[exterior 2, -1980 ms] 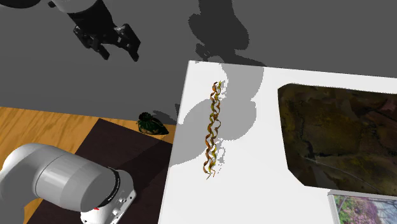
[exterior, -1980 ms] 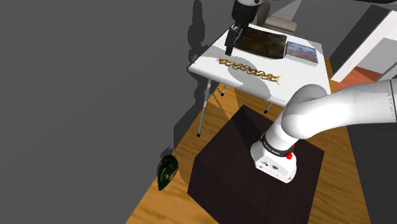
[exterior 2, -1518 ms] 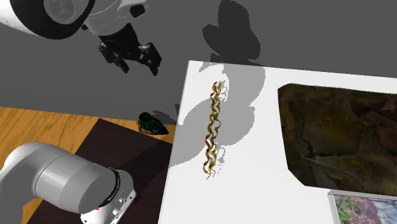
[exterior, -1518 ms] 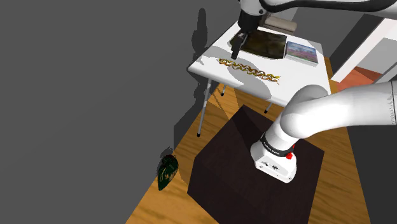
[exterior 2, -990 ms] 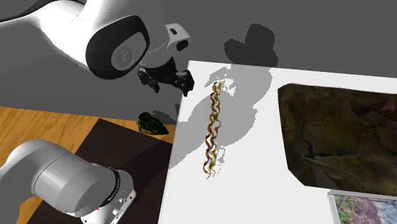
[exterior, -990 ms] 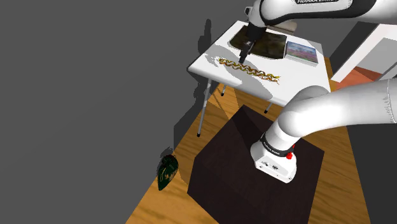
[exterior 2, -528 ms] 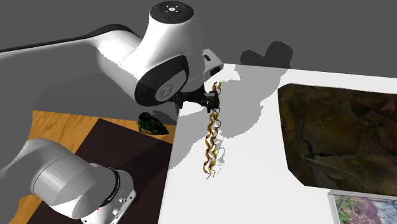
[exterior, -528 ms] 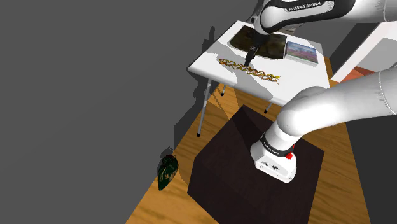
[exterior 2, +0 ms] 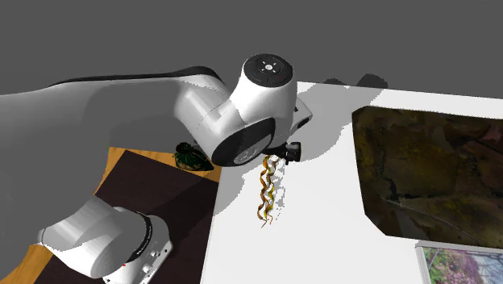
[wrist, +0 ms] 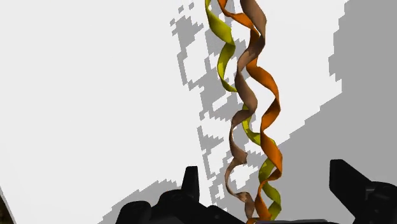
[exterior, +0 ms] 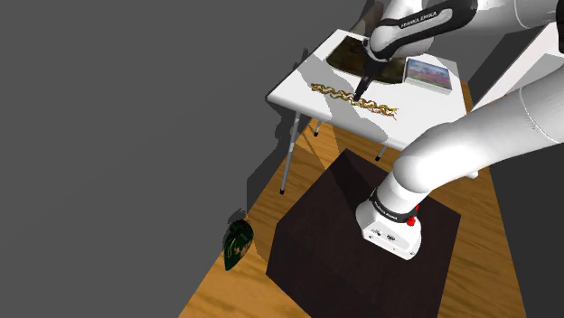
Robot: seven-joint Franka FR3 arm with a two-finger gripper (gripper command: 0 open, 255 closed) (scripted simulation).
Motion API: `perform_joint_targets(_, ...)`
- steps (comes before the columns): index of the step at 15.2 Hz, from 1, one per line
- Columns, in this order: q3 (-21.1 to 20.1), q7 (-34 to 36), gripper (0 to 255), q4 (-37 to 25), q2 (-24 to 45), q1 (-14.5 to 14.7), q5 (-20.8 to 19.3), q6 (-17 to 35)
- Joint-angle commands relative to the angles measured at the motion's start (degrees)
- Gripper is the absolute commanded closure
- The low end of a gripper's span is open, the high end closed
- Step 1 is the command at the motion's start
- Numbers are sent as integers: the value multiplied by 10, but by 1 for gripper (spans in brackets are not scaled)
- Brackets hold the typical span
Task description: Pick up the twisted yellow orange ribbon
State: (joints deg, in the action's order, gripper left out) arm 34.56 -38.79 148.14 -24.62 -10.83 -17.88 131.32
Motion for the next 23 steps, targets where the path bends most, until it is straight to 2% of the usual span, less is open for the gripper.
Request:
perform_joint_targets(1, 8, -5, 0, 5, 15, 3, 2, 21)
perform_joint_targets(7, 22, -10, 0, 22, 44, 9, 7, 65)
perform_joint_targets(8, 23, -12, 255, 22, 43, 8, 6, 64)
perform_joint_targets(17, 22, -10, 255, 22, 44, 9, 7, 65)
perform_joint_targets(23, 4, -3, 255, -1, 7, 2, 2, 7)
